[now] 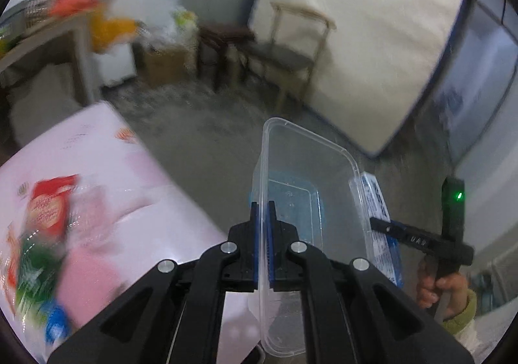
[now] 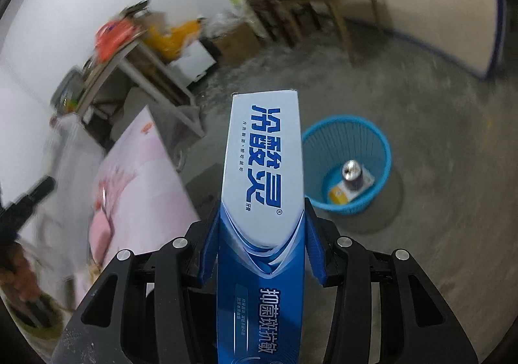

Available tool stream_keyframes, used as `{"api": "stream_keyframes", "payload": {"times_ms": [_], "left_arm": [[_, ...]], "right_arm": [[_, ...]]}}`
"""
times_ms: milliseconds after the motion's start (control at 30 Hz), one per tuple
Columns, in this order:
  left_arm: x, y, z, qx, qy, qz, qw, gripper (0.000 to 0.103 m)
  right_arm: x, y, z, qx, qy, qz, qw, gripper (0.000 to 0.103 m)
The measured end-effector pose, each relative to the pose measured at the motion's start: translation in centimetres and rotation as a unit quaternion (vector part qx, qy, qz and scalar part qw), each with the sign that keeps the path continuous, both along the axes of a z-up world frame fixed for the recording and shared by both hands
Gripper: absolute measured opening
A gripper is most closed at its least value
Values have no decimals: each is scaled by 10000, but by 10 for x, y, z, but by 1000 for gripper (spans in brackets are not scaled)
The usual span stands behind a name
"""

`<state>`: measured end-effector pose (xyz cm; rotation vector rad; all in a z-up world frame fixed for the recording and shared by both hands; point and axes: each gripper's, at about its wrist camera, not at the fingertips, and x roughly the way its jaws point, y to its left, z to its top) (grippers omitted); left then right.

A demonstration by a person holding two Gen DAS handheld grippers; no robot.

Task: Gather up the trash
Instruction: 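Carry both items to the blue wastebasket and open both grippers over it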

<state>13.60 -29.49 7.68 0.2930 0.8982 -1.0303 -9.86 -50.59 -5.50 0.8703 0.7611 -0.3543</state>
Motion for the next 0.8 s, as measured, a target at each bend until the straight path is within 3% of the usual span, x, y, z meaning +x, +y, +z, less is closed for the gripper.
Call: {"api": "stream_keyframes", "payload": {"times_ms": [167, 300, 500, 633, 733, 800], "left_arm": [[10, -104, -75, 1093, 230, -309, 9933, 3], [19, -173, -141, 1895, 132, -379, 9811, 4], [34, -239, -217, 2646, 179, -355, 9635, 4], [44, -266, -245, 2860, 114, -292, 9577, 7], [46, -281, -251, 2817, 159, -148, 9592, 11], [46, -283, -246, 2632, 218, -77, 9645, 21]], "right_arm": [[18, -50, -57, 876, 191, -151, 9959, 44], [43, -83, -99, 1317, 437, -187, 9901, 44], [81, -125, -157, 1666, 1003, -304, 9804, 44], [107, -149, -183, 1805, 1137, -325, 9764, 46], [112, -163, -192, 1803, 1218, -455, 9750, 51], [117, -166, -195, 1875, 1130, -427, 9748, 60]]}}
